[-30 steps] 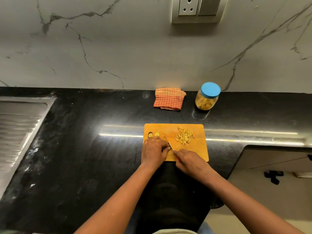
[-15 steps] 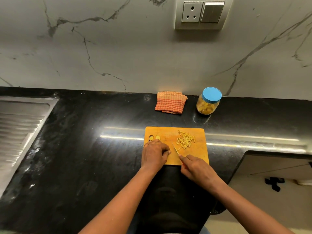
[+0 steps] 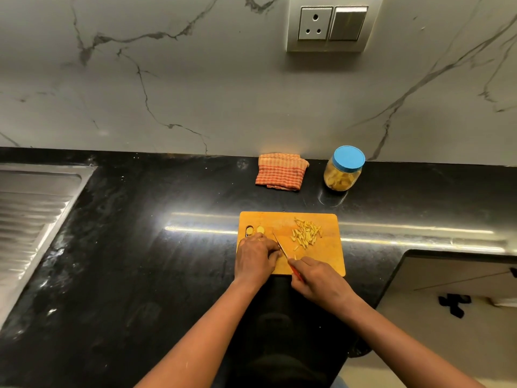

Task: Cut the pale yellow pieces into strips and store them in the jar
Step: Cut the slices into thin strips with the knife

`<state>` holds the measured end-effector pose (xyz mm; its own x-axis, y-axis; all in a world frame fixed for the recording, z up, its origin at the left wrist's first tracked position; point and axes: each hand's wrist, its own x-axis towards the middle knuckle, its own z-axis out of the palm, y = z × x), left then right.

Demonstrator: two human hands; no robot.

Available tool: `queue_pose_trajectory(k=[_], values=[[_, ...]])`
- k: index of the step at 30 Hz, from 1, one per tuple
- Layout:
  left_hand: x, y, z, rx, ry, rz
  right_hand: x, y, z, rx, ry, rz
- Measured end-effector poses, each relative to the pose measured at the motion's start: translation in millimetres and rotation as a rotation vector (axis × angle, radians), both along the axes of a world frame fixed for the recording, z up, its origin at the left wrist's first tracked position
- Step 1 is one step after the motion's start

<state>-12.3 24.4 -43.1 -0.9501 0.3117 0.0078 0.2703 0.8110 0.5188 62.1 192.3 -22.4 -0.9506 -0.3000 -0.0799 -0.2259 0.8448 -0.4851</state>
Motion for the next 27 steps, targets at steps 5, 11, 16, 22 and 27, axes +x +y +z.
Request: queue_pose_trajectory(k=[5,11,16,22,27], values=[[0.4,-0.7,-3.1,0.03,0.011,-0.001,1.6,0.5,0.1,-0.003,-0.007,-0.011],[1.6,-1.6,-3.9,0.048,0.035,-0.018,-0.4,4.8,0.2,-0.039,0.045,-0.037],[4.2,-2.6,-12.0,0.04,0.063,-0.011,-0.5,6.7,0.8,-0.039,0.077,-0.043],[4.7,-3.4,-13.8,0.033,0.076,-0.011,1.9,6.2,-0.7,-0.046,0.048,-0.015],[4.4,-4.1,-14.6,0.025,0.088,-0.027,2.0,2.7,-4.9,-0.037,0.053,-0.005]])
